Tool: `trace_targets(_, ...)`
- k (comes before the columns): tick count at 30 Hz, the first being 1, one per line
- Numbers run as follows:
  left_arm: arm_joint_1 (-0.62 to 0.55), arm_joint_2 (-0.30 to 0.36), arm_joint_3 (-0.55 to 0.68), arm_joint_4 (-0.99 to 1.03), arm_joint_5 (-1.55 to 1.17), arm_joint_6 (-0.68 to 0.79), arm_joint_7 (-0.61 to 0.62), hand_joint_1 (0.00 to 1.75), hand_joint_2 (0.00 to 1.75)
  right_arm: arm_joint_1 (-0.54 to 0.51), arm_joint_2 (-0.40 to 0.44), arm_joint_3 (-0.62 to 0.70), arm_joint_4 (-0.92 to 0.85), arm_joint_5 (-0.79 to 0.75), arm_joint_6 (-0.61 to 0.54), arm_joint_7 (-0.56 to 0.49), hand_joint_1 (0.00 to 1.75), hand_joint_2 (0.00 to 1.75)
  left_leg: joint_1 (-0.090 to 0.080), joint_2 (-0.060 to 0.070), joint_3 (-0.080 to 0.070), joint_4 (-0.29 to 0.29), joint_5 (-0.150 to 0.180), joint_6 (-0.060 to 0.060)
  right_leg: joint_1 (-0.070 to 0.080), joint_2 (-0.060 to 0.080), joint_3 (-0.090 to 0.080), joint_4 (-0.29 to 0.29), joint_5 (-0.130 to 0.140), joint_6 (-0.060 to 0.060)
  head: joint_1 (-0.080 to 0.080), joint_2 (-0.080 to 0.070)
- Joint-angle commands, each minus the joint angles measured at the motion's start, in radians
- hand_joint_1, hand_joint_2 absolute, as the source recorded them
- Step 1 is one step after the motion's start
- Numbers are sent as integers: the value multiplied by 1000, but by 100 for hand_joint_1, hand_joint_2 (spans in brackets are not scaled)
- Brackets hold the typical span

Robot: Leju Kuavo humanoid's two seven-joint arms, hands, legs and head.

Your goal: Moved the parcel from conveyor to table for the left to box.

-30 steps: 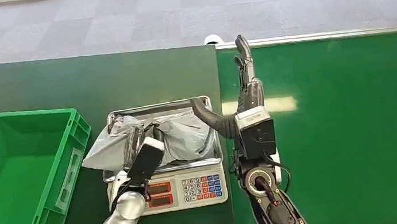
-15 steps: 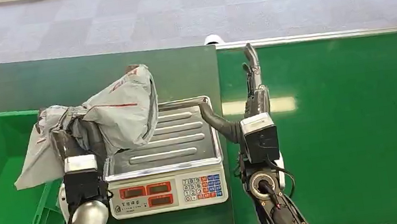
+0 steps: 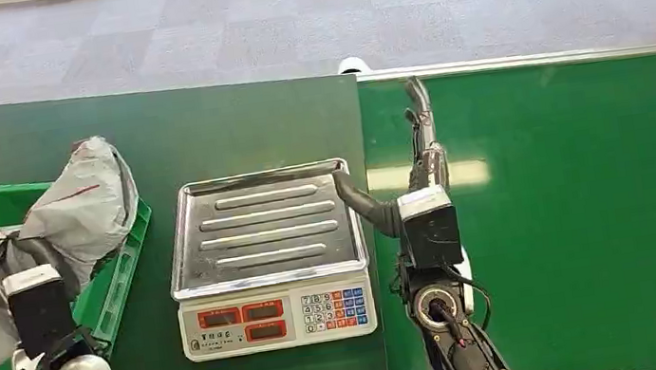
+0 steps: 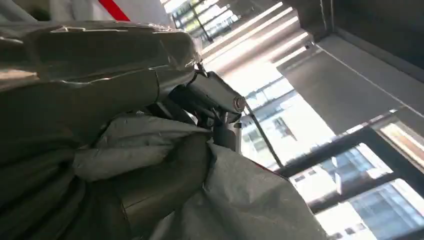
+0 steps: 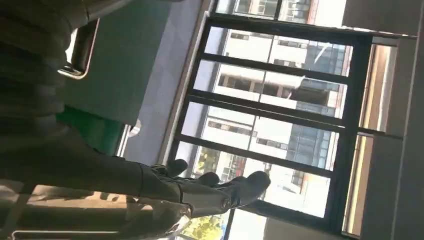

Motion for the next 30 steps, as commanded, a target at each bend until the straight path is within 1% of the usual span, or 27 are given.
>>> trace_targets(1, 13, -68, 252, 111, 23, 1, -6, 175, 175, -27, -20, 15, 72, 13, 5, 15, 0, 175, 0, 2, 5, -4, 0, 1, 0, 1, 3, -3, 0, -3, -1, 0)
trace_targets(3, 13, -79, 262, 99, 17, 1, -11, 175, 175, -25, -19, 17, 72, 13, 6, 15, 0, 175, 0, -1, 3, -2, 0, 1, 0, -1, 2, -1, 0, -2, -1, 0)
trace_targets(4, 14, -81, 262, 97, 14, 1, -10, 171, 175, -24, -20, 17, 72, 14, 6, 15, 0, 175, 0, 0, 3, -2, 0, 2, 1, -1, 3, -2, 0, -2, 0, 0)
trace_targets(5, 16, -85, 258, 89, 13, 1, -9, 0, 175, -23, -20, 18, 70, 14, 6, 16, 0, 175, 0, -1, 4, -3, 0, 2, 1, -1, 4, -3, 0, -3, 0, 0)
trace_targets(6, 18, -87, 258, 85, 9, 1, -8, 0, 175, -23, -20, 18, 69, 14, 6, 16, 0, 175, 0, 0, 3, -2, 0, 2, 0, 0, 2, -2, 0, -1, 0, 0)
trace_targets(11, 29, -83, 233, 71, 16, 1, 10, 0, 175, -21, -23, 20, 66, 18, 11, 25, 0, 175, 0, -1, 2, -2, 0, 2, 1, -1, 2, -2, 0, -2, 0, 0)
trace_targets(13, 36, -87, 234, 60, 36, 1, -4, 0, 175, -18, -25, 22, 66, 19, 17, 28, 0, 175, 0, -1, 3, -2, 0, 2, 1, -1, 2, -2, 0, -2, 0, 0)
trace_targets(16, 50, -74, 198, 46, 93, 1, -13, 0, 175, -14, -29, 21, 67, 19, 26, 28, 0, 175, 0, -1, 3, -3, 0, 2, 1, -1, 3, -2, 0, -3, 0, 0)
trace_targets(18, 50, -76, 196, 46, 93, 1, -13, 0, 175, -13, -31, 20, 68, 19, 26, 28, 0, 175, 0, -1, 2, -1, 0, 1, 1, -1, 2, -1, 0, -1, 0, 0)
trace_targets(20, 50, -76, 196, 46, 93, 1, -13, 0, 175, -13, -31, 20, 68, 19, 26, 28, 0, 175, 0, -2, 4, -3, 0, 3, 1, -2, 4, -3, 0, -3, 0, 0)
trace_targets(21, 50, -76, 196, 46, 93, 1, -13, 0, 175, -13, -31, 20, 68, 19, 26, 28, 0, 175, 0, -1, 2, -1, 0, 1, 1, -1, 2, -1, 0, -1, 0, 0)
trace_targets(24, 68, -58, 129, -3, 270, -50, -76, 0, 175, -11, -33, 15, 67, 6, 40, 33, 0, 175, 0, -1, 1, -1, 0, 1, 1, -1, 2, -1, 0, -1, 0, 0)
trace_targets(28, 96, -62, 63, -99, 416, -90, -178, 0, 175, -14, -36, 7, 72, -52, 84, 34, 0, 175, 1, -2, 2, -1, 0, 2, 1, -3, 2, -2, 0, -2, 0, 0)
trace_targets(30, 122, -55, -5, -162, 524, -191, -219, 0, 175, -14, -46, 4, 78, -108, 126, 24, 0, 175, 1, -2, 0, 0, 0, 2, 1, -2, 1, -1, 0, -1, 0, 0)
